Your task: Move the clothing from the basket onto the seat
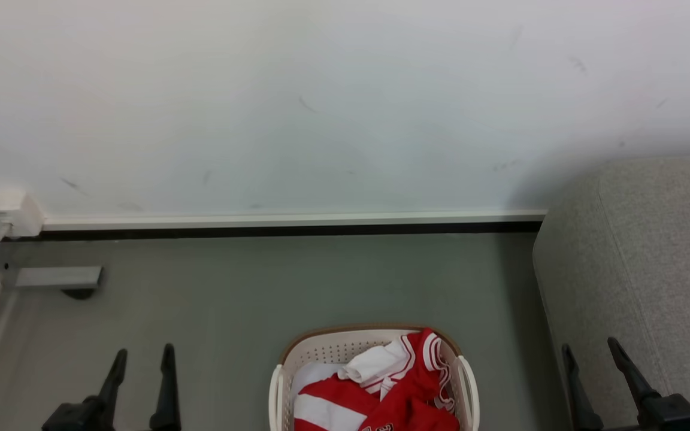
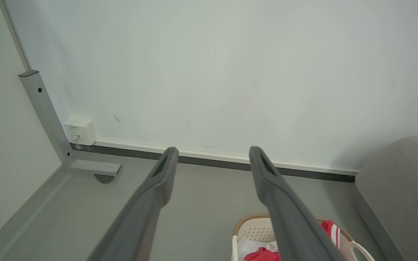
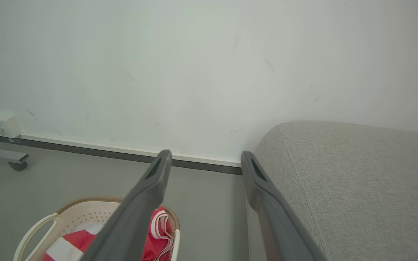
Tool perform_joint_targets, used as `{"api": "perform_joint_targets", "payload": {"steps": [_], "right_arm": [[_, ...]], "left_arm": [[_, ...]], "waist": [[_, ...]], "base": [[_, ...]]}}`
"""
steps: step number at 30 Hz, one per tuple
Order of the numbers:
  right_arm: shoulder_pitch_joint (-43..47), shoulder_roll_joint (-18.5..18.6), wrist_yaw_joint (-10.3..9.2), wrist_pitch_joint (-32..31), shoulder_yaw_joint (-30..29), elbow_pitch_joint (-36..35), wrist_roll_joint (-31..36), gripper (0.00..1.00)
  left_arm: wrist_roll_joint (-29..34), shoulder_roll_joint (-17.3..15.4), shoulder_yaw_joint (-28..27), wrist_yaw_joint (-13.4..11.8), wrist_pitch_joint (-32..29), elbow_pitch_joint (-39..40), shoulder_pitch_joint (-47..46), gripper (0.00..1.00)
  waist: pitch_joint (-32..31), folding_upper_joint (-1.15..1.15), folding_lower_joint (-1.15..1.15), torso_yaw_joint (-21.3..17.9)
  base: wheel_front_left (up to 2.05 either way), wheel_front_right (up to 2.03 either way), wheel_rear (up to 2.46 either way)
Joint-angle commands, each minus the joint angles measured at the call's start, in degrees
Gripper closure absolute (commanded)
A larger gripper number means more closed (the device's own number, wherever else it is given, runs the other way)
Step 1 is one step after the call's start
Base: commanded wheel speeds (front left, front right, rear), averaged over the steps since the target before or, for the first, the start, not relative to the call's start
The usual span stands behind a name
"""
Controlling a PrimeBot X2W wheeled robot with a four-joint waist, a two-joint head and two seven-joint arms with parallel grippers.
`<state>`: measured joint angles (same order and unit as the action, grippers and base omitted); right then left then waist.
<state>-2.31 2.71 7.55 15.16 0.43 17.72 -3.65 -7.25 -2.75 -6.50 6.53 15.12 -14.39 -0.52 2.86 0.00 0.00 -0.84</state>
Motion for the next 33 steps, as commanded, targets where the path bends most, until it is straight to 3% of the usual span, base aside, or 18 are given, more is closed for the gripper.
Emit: {"api": "perform_joint_targets", "payload": {"steps": [1, 13, 24, 33], "right_arm": [[-1.1, 0.3, -0.12, 0.0, 0.1, -0.5, -0.7, 0.00], [-5.4, 0.3, -0.12, 0.0, 0.8, -2.5, -1.5, 0.00], [-12.1, 0.3, -0.12, 0.0, 3.2, -5.6, -2.8, 0.00], [-15.6, 0.3, -0.12, 0.0, 4.6, -8.4, -3.7, 0.00]], "left_arm": [[0.5, -0.3, 0.4, 0.1, 0.1, 0.3, -1.0, 0.00], [3.1, -0.5, 6.7, 0.9, 0.1, -1.1, -8.5, 0.00], [2.8, -6.6, 24.9, 0.9, 0.0, -13.4, -25.9, 0.00], [-4.3, -10.1, 40.8, 0.9, -3.9, -24.5, -38.1, 0.00]], "waist": [[1.0, 0.00, 0.00, -0.3], [9.5, 0.00, 0.00, -3.0], [23.2, 0.00, 0.00, -5.7], [30.5, 0.00, 0.00, -7.7]], "base": [[0.00, 0.00, 0.00], [0.00, 0.00, 0.00], [0.00, 0.00, 0.00], [0.00, 0.00, 0.00]]}}
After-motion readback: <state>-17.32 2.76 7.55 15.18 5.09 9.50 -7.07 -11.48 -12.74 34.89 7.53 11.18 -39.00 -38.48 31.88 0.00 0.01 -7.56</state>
